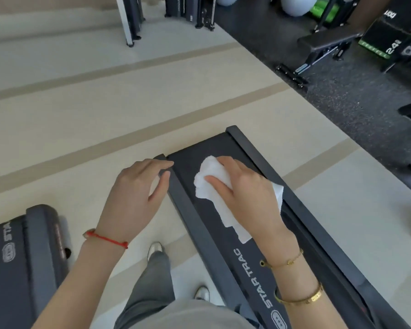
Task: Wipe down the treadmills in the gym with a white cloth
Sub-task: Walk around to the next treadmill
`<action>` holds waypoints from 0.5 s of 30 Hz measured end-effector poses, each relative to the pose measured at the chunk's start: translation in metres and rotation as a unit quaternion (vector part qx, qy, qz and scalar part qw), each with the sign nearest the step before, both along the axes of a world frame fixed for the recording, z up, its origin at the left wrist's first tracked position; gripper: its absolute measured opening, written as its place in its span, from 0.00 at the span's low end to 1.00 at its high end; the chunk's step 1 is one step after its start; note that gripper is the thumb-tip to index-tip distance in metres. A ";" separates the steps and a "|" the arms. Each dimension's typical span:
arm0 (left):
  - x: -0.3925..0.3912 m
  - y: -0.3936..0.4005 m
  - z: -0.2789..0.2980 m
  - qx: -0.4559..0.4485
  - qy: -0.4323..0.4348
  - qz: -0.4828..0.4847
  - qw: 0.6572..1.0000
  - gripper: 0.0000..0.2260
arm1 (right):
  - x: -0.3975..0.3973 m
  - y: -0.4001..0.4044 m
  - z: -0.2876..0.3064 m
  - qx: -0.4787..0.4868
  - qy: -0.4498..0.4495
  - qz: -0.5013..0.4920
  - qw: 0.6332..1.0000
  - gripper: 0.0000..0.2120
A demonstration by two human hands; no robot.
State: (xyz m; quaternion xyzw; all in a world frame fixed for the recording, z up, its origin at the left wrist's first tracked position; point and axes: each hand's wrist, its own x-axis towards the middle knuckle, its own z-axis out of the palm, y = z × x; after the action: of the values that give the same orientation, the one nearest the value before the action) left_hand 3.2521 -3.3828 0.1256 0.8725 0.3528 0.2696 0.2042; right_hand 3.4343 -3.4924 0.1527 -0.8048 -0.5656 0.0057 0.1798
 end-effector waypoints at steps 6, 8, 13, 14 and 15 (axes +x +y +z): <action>-0.038 0.071 -0.013 -0.014 0.013 0.056 0.998 0.15 | -0.017 0.089 -0.026 0.015 0.054 0.024 0.998 0.17; -0.053 0.102 -0.013 -0.019 0.018 0.075 0.997 0.14 | -0.027 0.124 -0.031 0.015 0.064 0.039 0.997 0.17; -0.090 0.180 -0.007 -0.030 0.039 0.104 0.993 0.13 | -0.052 0.207 -0.037 -0.004 0.073 0.049 0.996 0.19; -0.097 0.196 -0.006 -0.032 0.045 0.105 0.993 0.13 | -0.057 0.223 -0.038 -0.002 0.077 0.048 0.996 0.19; -0.102 0.212 -0.005 -0.033 0.052 0.107 0.992 0.13 | -0.062 0.239 -0.039 -0.003 0.082 0.049 0.995 0.19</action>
State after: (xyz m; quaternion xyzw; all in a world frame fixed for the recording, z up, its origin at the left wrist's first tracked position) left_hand 3.1500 -3.1705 0.1203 0.8351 0.4632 0.2327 0.1840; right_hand 3.3728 -3.2533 0.1137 -0.7738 -0.5874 0.0819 0.2224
